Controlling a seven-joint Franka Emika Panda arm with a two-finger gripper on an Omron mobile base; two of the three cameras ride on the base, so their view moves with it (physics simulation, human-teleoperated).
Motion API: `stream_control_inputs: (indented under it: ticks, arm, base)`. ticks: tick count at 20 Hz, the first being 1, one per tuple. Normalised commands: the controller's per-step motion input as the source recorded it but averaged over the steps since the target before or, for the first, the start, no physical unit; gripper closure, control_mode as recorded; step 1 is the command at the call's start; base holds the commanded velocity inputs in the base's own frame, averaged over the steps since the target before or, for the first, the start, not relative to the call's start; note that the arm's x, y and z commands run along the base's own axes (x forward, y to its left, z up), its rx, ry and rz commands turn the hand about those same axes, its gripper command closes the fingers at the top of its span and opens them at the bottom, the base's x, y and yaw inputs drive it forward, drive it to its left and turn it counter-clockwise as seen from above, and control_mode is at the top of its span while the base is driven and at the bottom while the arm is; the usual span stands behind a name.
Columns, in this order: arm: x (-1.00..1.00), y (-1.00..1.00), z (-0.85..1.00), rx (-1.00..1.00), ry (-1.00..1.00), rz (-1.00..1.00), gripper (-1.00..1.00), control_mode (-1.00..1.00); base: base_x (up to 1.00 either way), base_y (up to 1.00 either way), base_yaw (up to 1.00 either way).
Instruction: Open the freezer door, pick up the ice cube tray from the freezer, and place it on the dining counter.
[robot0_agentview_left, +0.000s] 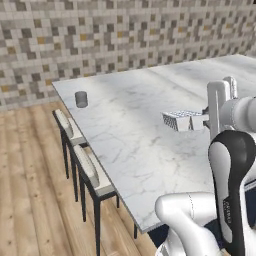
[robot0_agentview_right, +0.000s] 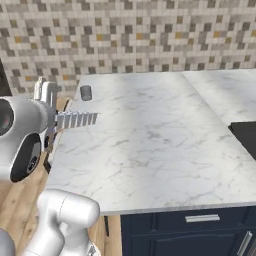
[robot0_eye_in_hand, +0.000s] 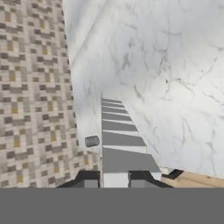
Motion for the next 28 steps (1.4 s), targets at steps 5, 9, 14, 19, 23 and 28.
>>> stream_control_inputs:
  ticks: [5, 9, 14, 19, 23, 28]
  arm:
    - [1.0, -0.71, -0.2, 0.05, 0.3, 0.23, 1.0, -1.0]
    - [1.0, -0.57, -0.32, 0.01, 0.28, 0.26, 1.0, -1.0]
    - [0.72, -0.13, -0.36, 0.0, 0.08, 0.3, 1.0, -1.0]
    - [0.58, 0.0, -0.34, 0.0, 0.0, 0.32, 1.0, -1.0]
    - [0.57, 0.0, -0.29, 0.0, 0.0, 0.26, 1.0, -1.0]
    - [0.33, 0.01, -0.29, 0.0, -0.04, 0.08, 1.0, -1.0]
  base:
    - [0.0, 0.0, 0.0]
    - [0.0, 0.0, 0.0]
    - [0.0, 0.0, 0.0]
    - [0.0, 0.0, 0.0]
    - [0.0, 0.0, 0.0]
    - [0.0, 0.0, 0.0]
